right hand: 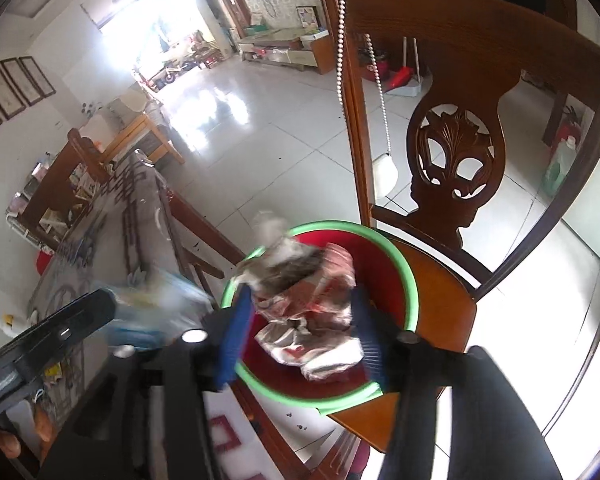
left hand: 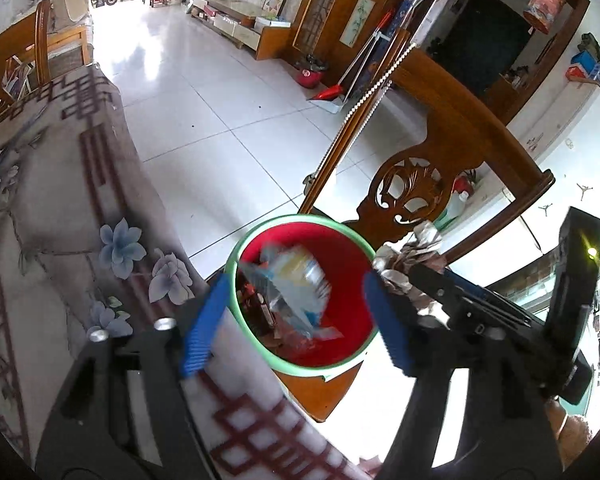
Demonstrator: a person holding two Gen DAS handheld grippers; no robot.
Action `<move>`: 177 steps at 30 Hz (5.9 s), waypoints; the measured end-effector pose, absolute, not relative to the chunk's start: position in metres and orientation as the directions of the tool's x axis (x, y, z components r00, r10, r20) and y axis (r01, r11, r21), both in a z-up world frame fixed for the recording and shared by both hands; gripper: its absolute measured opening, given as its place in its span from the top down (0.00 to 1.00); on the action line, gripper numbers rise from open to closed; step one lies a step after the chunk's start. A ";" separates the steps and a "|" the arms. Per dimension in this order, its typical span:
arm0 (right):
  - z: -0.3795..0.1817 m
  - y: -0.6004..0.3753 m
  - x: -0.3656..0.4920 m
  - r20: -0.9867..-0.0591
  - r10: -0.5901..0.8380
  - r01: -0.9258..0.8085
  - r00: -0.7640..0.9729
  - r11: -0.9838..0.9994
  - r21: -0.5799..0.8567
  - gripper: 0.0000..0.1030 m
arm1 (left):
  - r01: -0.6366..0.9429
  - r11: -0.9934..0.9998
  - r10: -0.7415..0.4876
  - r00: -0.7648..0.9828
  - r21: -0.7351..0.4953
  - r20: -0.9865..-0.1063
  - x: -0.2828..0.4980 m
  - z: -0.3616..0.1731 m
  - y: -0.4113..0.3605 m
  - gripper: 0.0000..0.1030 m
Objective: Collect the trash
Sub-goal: 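Drop the paper into the bin while the left drops the snack bag in, then grasp the pink Pocky bag with the left gripper while the right grasps the yellow package, then carry the pink bag and yellow package toward the red bin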
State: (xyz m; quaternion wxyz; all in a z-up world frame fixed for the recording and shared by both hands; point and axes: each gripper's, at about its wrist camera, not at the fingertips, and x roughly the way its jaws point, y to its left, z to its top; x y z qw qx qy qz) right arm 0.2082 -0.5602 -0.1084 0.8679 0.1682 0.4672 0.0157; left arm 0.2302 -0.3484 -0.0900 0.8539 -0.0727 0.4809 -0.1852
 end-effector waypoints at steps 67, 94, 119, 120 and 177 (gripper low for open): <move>-0.173 0.053 0.194 -0.917 0.321 -0.553 0.236 0.821 0.145 0.72 | -0.345 0.920 -0.028 0.422 -0.189 -0.906 -0.003 -0.157 0.121 0.49; -0.094 -0.140 0.099 -0.798 0.452 -0.368 0.398 0.876 0.312 0.72 | -0.240 0.955 -0.024 0.522 -0.174 -0.853 0.035 -0.121 0.067 0.76; -0.086 -0.221 0.096 -0.779 0.421 -0.264 0.466 0.906 0.332 0.71 | -0.122 0.980 -0.052 0.617 -0.160 -0.785 0.048 -0.072 -0.009 0.76; -0.086 -0.223 0.096 -0.779 0.419 -0.262 0.466 0.906 0.331 0.71 | -0.119 0.980 -0.053 0.618 -0.160 -0.785 0.048 -0.072 -0.011 0.76; -0.105 -0.444 0.157 -0.812 0.312 -0.060 0.493 0.943 0.326 0.71 | 0.093 0.982 -0.189 0.545 -0.165 -0.817 0.136 -0.089 -0.235 0.76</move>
